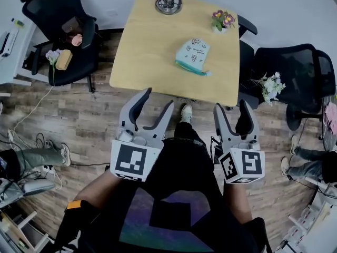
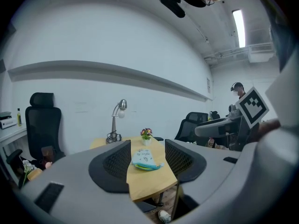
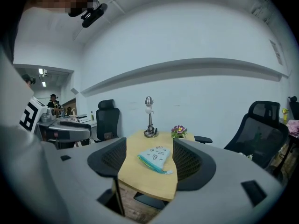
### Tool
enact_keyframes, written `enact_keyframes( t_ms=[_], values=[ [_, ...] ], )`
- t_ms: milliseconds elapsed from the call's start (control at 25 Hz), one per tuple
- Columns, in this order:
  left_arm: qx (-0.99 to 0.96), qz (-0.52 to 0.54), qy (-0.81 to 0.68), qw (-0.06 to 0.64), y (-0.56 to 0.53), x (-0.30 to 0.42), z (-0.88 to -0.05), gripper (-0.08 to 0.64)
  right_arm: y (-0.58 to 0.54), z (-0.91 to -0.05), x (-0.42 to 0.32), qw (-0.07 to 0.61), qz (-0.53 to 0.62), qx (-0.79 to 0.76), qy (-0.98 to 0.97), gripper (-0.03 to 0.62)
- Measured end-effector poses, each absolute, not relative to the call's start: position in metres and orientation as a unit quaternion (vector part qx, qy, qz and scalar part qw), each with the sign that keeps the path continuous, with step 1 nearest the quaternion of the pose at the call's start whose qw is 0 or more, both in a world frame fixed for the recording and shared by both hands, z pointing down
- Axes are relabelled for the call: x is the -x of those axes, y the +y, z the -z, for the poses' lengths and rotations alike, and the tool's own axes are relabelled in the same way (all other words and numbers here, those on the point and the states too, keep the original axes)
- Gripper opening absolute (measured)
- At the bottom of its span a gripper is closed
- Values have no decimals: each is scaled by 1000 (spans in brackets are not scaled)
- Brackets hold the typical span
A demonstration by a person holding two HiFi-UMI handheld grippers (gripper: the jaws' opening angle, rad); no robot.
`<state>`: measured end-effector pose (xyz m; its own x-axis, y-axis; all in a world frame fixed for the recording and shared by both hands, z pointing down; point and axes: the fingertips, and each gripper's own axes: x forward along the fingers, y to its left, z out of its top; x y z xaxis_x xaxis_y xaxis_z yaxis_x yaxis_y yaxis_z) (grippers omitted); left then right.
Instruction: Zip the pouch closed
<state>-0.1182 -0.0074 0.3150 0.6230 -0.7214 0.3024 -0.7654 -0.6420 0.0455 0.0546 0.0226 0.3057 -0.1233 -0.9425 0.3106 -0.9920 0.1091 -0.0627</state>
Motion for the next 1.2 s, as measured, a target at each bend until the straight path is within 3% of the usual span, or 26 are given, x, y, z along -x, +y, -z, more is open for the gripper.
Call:
enact_keyframes(
  t_ms=[1200],
  values=[
    [-848,-197,-487,70,-140,13,-319,216,-136,-344,-135,93,-167,-540,-820,295]
  ],
)
